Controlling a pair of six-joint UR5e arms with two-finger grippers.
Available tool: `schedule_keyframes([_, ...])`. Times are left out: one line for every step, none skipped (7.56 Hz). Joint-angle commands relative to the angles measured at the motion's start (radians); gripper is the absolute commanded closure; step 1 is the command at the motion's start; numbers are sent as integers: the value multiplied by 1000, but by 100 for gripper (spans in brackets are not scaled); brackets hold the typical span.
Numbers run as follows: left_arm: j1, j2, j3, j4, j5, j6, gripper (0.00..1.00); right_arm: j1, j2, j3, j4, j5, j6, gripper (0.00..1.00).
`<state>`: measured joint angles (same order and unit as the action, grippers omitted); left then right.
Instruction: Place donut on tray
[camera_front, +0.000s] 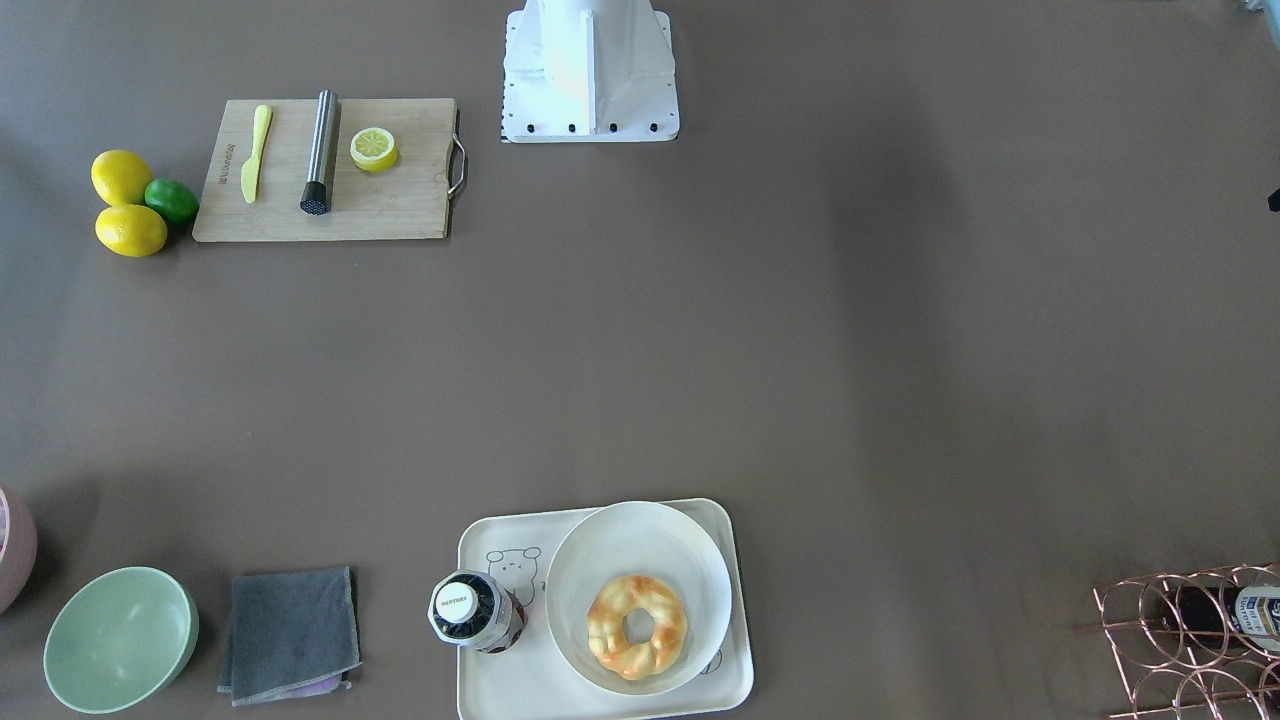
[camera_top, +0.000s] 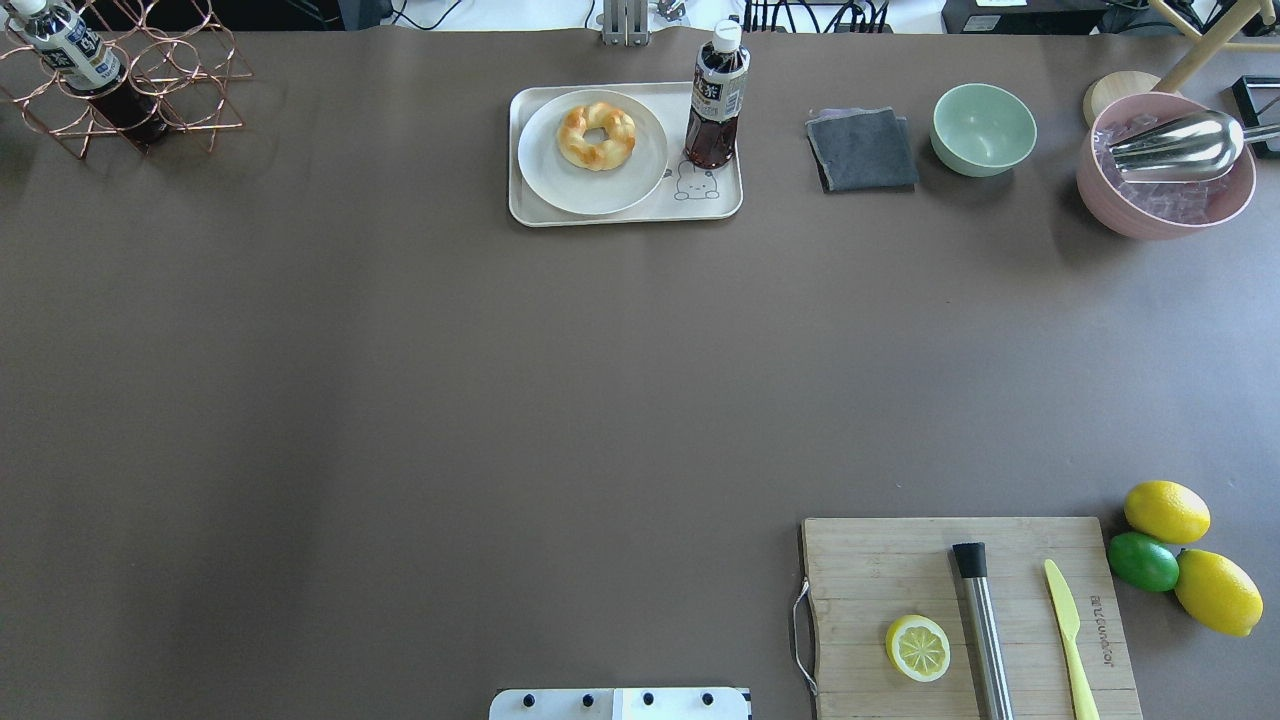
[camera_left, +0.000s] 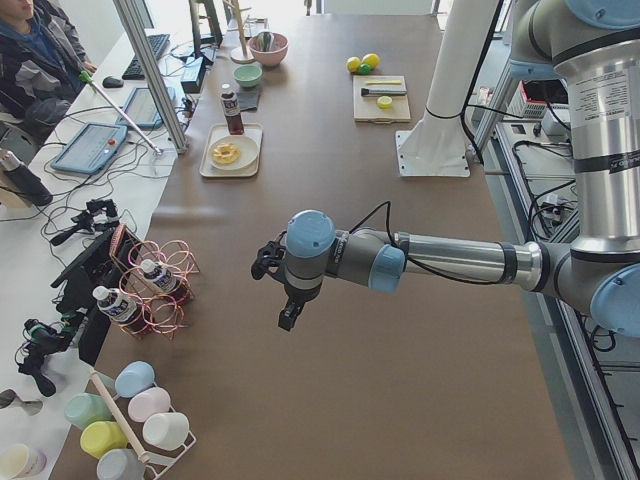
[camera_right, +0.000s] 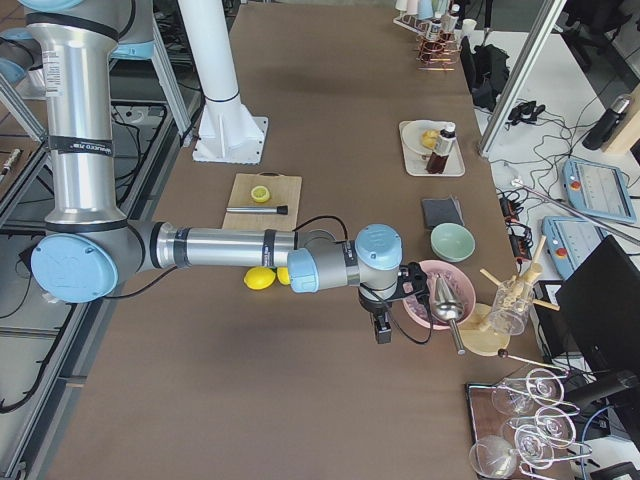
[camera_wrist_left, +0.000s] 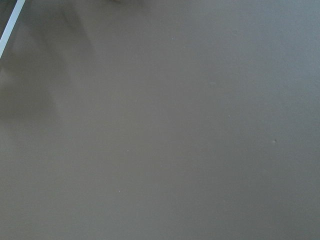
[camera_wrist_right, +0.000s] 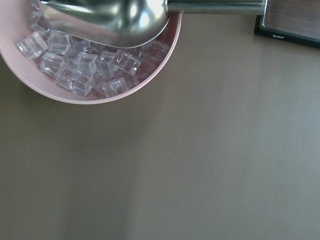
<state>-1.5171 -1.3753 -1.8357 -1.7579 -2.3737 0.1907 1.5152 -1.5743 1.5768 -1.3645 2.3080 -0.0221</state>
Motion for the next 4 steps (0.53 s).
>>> schedule_keyframes([-5,-1,3,-2,-2,1,3,0,-1,2,1,-1,5,0])
schedule_keyframes([-5,-1,1,-2,-1,3,2,0,-1,2,1,-1,5,0])
schedule_keyframes([-5,1,0,-2,-2,3,2,0,-1,3,2,-1,5,0])
schedule_keyframes([-6,-1,-8,-2,-2,3,3,0,0,3,2,-1,4,0])
